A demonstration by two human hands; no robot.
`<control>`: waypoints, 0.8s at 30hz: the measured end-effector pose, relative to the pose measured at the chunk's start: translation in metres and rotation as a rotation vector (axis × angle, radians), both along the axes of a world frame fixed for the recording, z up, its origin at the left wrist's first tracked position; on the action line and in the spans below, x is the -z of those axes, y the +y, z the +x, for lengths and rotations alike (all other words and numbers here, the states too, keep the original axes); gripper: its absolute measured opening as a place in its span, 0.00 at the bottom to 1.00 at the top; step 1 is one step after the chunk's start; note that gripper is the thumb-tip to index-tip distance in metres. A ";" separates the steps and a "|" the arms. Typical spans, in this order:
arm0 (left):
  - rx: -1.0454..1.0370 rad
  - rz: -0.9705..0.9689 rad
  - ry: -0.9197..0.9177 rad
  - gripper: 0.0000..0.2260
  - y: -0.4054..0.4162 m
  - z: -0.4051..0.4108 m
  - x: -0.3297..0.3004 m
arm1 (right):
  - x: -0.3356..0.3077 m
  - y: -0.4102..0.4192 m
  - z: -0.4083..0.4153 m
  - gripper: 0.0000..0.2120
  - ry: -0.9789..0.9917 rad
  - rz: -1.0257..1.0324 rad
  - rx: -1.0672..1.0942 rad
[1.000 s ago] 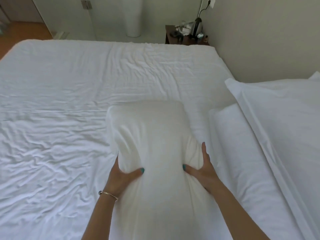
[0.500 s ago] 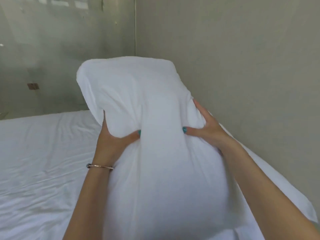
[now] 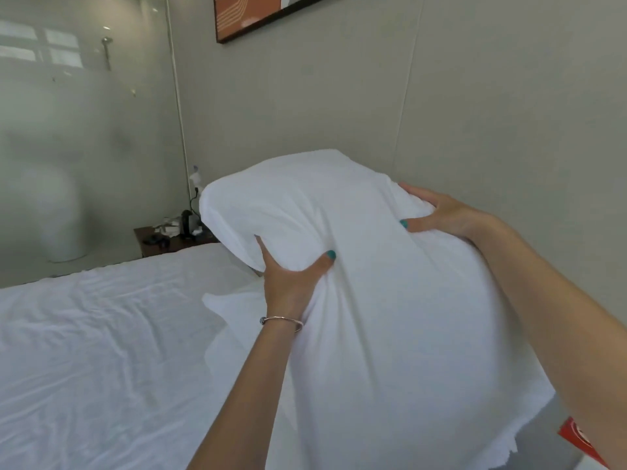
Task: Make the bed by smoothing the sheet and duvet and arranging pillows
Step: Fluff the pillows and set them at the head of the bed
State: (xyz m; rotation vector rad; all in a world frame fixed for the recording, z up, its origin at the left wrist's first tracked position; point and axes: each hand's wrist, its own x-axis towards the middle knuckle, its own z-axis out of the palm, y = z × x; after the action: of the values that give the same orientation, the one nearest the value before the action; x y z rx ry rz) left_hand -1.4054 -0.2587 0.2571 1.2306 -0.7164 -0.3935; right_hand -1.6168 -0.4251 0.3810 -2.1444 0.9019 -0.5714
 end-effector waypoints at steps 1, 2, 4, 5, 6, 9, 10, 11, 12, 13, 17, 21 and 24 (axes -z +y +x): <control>-0.012 0.077 0.041 0.57 -0.015 -0.011 0.008 | 0.007 -0.019 -0.006 0.46 0.054 0.014 0.022; -0.019 0.203 0.084 0.58 -0.028 -0.024 0.022 | 0.023 -0.036 -0.011 0.46 0.102 0.029 0.078; 0.001 0.521 0.163 0.58 -0.049 -0.049 0.061 | 0.075 -0.065 -0.014 0.41 0.218 0.067 0.232; 0.022 0.666 0.191 0.58 -0.054 -0.059 0.084 | 0.109 -0.074 -0.013 0.40 0.297 0.110 0.260; 0.036 0.771 0.220 0.58 -0.058 -0.067 0.106 | 0.142 -0.078 -0.009 0.40 0.362 0.161 0.238; -0.003 0.876 0.206 0.59 -0.067 -0.071 0.143 | 0.205 -0.079 0.005 0.40 0.443 0.219 0.213; -0.045 0.920 0.153 0.60 -0.071 -0.069 0.145 | 0.209 -0.082 0.009 0.40 0.476 0.190 0.222; -0.095 0.969 0.073 0.60 -0.075 -0.065 0.143 | 0.209 -0.087 0.013 0.40 0.502 0.174 0.222; -0.146 1.000 -0.041 0.59 -0.081 -0.062 0.137 | 0.205 -0.093 0.015 0.42 0.511 0.162 0.218; -0.192 0.984 -0.188 0.56 -0.086 -0.058 0.128 | 0.201 -0.098 0.018 0.43 0.502 0.158 0.212; -0.123 0.821 -0.744 0.38 -0.125 -0.044 0.102 | 0.205 -0.108 0.028 0.37 0.487 -0.025 0.233; 0.077 1.126 -0.857 0.37 -0.146 -0.041 0.143 | 0.233 -0.116 0.033 0.35 0.595 -0.098 0.191; 0.085 1.175 -0.847 0.37 -0.151 -0.038 0.156 | 0.244 -0.123 0.040 0.35 0.660 -0.097 0.179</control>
State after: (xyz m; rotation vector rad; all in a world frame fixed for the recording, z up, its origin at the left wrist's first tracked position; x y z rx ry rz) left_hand -1.4437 -0.4101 0.1007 2.5553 -1.3340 -0.3543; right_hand -1.5772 -0.5485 0.1370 -2.3942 1.4501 0.0336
